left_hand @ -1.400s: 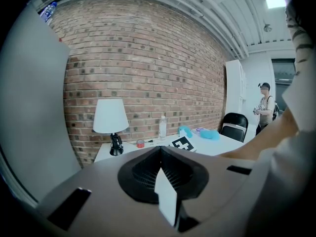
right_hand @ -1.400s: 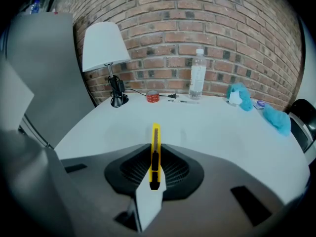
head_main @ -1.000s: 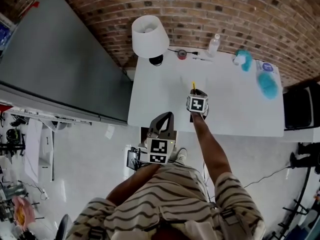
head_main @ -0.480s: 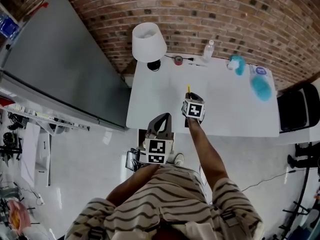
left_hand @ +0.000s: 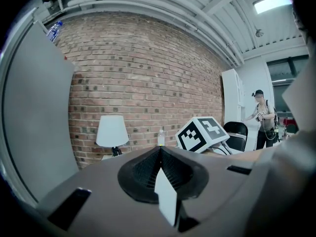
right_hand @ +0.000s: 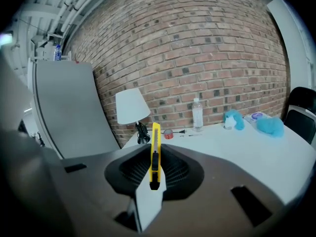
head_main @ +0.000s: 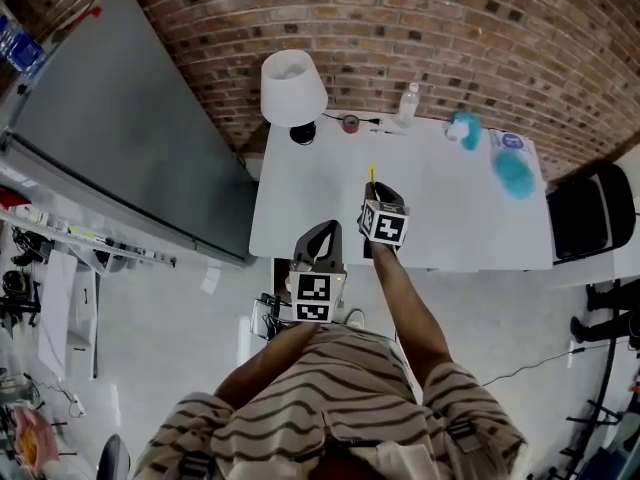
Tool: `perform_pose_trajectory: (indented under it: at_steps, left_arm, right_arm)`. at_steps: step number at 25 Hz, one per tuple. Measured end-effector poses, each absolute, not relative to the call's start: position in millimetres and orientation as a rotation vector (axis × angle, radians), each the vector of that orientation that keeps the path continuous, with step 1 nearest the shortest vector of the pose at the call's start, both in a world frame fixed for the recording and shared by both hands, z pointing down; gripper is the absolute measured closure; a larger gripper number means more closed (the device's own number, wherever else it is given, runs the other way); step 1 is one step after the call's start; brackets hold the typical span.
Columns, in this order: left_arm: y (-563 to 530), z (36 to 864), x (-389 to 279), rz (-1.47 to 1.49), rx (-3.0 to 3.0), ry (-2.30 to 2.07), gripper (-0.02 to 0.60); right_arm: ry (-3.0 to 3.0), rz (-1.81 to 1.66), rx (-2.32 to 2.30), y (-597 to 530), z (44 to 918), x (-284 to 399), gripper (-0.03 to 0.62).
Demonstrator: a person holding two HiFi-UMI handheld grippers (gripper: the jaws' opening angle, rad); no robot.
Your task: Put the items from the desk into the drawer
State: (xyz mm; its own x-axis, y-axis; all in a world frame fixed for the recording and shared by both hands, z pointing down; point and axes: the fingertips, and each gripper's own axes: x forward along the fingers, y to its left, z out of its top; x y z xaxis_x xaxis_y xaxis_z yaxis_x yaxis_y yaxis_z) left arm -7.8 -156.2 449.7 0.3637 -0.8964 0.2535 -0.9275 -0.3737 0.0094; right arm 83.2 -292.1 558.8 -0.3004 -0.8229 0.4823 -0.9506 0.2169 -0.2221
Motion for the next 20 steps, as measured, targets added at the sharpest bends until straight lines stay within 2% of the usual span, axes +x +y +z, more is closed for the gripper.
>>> perform_pose_trajectory:
  at_steps: [20]
  left_arm:
    - [-154.3, 430.7, -8.9, 0.255, 2.488, -1.670, 0.574]
  right_arm:
    - [-2.417, 0.457, 1.737, -243.1, 458.6, 70.4, 0.526]
